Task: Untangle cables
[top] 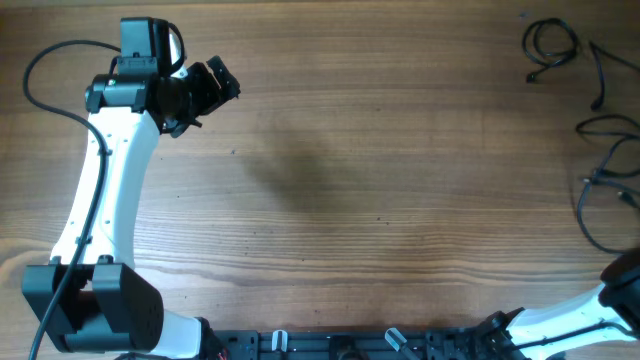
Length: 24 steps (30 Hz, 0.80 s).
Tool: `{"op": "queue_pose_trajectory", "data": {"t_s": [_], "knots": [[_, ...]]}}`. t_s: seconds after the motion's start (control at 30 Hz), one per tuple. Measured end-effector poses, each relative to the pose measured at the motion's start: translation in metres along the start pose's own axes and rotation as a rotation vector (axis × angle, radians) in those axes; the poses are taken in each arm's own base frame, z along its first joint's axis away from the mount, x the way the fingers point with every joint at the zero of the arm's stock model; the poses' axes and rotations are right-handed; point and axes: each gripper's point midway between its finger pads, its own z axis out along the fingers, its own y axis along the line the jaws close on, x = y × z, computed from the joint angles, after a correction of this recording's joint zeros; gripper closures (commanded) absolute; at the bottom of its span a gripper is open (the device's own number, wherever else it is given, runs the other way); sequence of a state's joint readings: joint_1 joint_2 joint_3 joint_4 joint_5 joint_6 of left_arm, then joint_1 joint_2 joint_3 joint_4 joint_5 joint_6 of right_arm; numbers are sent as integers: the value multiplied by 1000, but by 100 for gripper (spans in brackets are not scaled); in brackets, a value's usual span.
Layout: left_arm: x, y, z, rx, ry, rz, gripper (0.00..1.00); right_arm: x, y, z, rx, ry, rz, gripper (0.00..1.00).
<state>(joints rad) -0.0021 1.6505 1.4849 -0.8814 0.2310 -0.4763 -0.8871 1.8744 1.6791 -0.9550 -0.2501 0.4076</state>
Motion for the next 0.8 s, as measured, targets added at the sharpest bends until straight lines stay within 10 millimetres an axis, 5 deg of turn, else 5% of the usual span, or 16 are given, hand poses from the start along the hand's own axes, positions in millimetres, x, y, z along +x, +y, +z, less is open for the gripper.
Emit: {"op": "queue_pose_trajectory", "data": {"t_s": [0.23,0.33,0.6,0.8], "knots": [[0,0,0,1,-2,1,0,25,49,3,-120,54,-170,0],[-1,0,0,1,-2,1,0,38,80,-12,-183,42,-284,0],[0,0,0,-1,1,0,0,105,179,-125,-439,-106,-654,0],[0,0,0,-1,1,0,0,175,215,-186,-595,-124,-875,0]]}}
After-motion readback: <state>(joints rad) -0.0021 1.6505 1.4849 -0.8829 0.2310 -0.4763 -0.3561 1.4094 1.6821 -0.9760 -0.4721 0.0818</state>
